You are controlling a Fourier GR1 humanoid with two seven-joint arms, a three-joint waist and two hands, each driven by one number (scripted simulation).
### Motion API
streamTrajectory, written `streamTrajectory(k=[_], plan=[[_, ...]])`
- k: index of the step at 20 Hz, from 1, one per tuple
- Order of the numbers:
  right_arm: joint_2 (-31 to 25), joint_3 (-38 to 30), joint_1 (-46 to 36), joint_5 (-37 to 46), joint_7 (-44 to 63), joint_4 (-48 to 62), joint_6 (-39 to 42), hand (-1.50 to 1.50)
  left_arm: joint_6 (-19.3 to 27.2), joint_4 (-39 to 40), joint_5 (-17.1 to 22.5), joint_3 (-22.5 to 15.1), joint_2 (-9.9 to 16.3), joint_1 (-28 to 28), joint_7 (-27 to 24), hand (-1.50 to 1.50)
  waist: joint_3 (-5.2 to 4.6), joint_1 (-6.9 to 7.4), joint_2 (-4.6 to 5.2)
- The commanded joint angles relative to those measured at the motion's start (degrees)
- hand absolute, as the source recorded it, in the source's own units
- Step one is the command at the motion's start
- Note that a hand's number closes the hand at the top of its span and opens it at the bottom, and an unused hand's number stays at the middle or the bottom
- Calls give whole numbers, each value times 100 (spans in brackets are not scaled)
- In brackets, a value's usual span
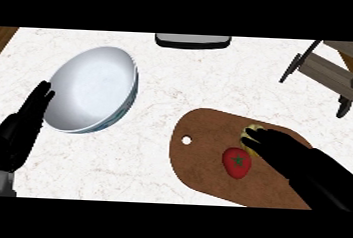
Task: Pick the tomato from the cutting board and place it in the tiered basket
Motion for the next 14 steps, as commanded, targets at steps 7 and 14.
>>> streamTrajectory(k=[7, 14], plan=[[1231, 1074, -381, 723, 2469, -532, 650, -150, -255, 57, -42, -200, -308, -107, 254, 0, -20, 152, 81], [1302, 881, -116, 1216, 2104, 221, 709, -150, -421, 132, -166, -78, -434, 154, -21, 0, -16, 138, 89]])
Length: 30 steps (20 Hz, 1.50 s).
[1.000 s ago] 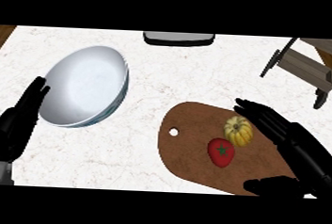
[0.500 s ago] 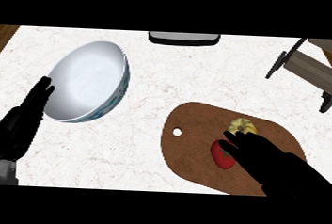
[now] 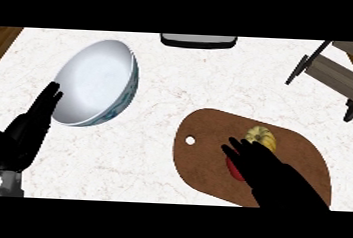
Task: Pick the tomato from the cutting board and place it in the tiered basket
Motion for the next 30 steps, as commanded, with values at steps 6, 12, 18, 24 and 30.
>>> streamTrajectory(k=[6, 12, 18, 24, 30], plan=[[793, 273, 154, 1273, -756, 1610, -473, -150, -416, -90, 162, 164, -121, 120, 316, 0, -42, 3, 46], [808, -107, 381, 1837, -1177, 1591, -612, -150, -373, 452, -83, 297, -379, -670, 507, 0, -44, -53, 45], [1206, -397, 516, 2332, -1725, 1960, -546, -150, -535, 352, -500, 183, -761, 37, -38, 0, -45, -27, 43], [918, -507, 586, 1896, -2260, 2527, 14, 150, -310, 134, -678, -2, -936, -31, 228, 0, -43, -22, 47], [954, -195, 499, 2749, -2498, 2504, 0, 150, -408, 106, -691, 225, -916, 14, 275, 0, -44, -26, 41]])
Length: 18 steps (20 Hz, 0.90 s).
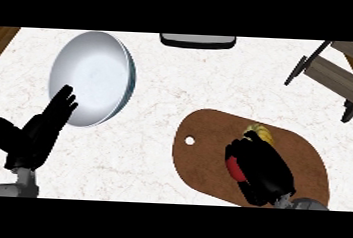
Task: Pick the tomato from the cutting board and place it in the tiered basket
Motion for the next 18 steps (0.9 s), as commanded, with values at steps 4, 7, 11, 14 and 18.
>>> streamTrajectory(k=[4, 7, 11, 14, 18], plan=[[-108, 98, 419, 718, -512, -85, -264, 150, -169, 529, -97, 224, -126, -316, -208, 0, 32, -54, 54], [-571, -910, 558, 341, -355, -647, -399, 150, 54, -21, -164, 58, -220, -113, 150, 0, 33, -140, 36], [-1590, -2971, 771, -303, -269, 185, -540, 150, 135, 34, -62, 442, -18, 108, 80, 0, 52, -682, 20], [-2073, -4183, 673, -786, -491, 648, -748, 150, 126, 42, -35, 492, -15, 208, 39, 0, 64, -774, -13], [-2539, -5759, 228, -1933, -1227, 1021, -902, 150, 111, -18, -45, 507, 14, 315, 34, 0, 64, -664, -79]])
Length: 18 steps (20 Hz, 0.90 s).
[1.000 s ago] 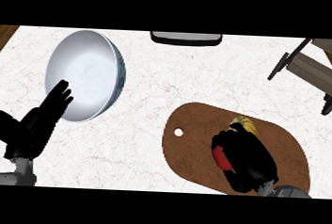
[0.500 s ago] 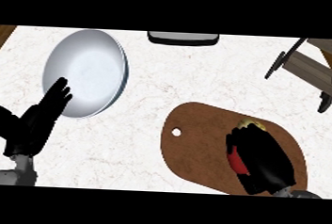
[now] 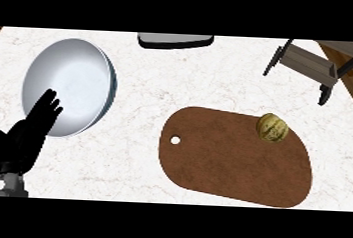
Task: Pick the tomato from the cutting board and place it in the tiered basket
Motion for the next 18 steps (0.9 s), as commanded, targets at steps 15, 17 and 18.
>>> streamTrajectory(k=[15, 17, 18], plan=[[-2981, -3615, -1656, -3589, -1705, 3025, 2276, 150, -176, 29, -176, -326, -135, -383, 137, 0, -28, 650, 105], [-3196, -3232, -2084, -3688, -1527, 3238, 2326, 150, -205, 250, -186, -280, -163, -584, 20, 0, -31, 710, 124], [-3158, -2955, -2328, -3616, -1512, 3493, 2064, 150, -533, -33, 125, -159, 2, -286, 88, 0, -30, 811, 131]])
